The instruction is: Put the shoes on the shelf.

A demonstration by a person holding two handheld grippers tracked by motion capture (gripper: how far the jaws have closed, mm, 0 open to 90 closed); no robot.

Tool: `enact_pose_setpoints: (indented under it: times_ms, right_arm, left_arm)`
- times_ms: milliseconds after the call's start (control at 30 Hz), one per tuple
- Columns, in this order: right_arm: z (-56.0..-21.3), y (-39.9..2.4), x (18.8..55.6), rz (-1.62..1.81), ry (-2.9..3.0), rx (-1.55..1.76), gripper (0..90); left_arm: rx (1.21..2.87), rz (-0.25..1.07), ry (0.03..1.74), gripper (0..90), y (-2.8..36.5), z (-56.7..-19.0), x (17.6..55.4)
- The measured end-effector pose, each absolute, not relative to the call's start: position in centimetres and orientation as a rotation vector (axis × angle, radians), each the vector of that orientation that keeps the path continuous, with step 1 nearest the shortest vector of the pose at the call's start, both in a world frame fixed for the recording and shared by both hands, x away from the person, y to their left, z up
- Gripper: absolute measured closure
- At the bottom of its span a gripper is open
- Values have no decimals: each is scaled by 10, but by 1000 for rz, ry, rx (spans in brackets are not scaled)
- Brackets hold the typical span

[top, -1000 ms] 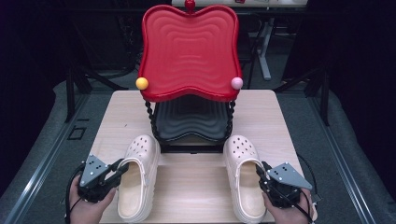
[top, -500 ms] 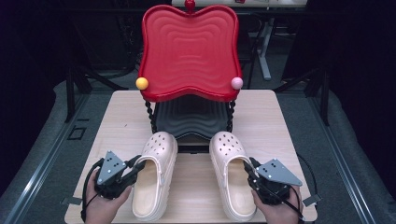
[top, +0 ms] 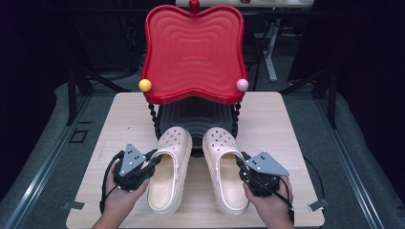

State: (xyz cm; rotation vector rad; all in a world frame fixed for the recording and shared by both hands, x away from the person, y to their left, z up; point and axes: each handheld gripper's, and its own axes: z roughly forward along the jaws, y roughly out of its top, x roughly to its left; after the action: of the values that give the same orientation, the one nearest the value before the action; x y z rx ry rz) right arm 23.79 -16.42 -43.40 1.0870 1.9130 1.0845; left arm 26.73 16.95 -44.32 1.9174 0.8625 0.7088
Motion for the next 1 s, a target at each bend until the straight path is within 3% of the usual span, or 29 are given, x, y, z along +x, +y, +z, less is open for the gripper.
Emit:
enact_pose_setpoints:
  times_ms: [1000]
  right_arm:
    - [-426,-141,280,1098,1845,1114,760]
  left_arm:
    - [1913,756,881,760,148,-434,302]
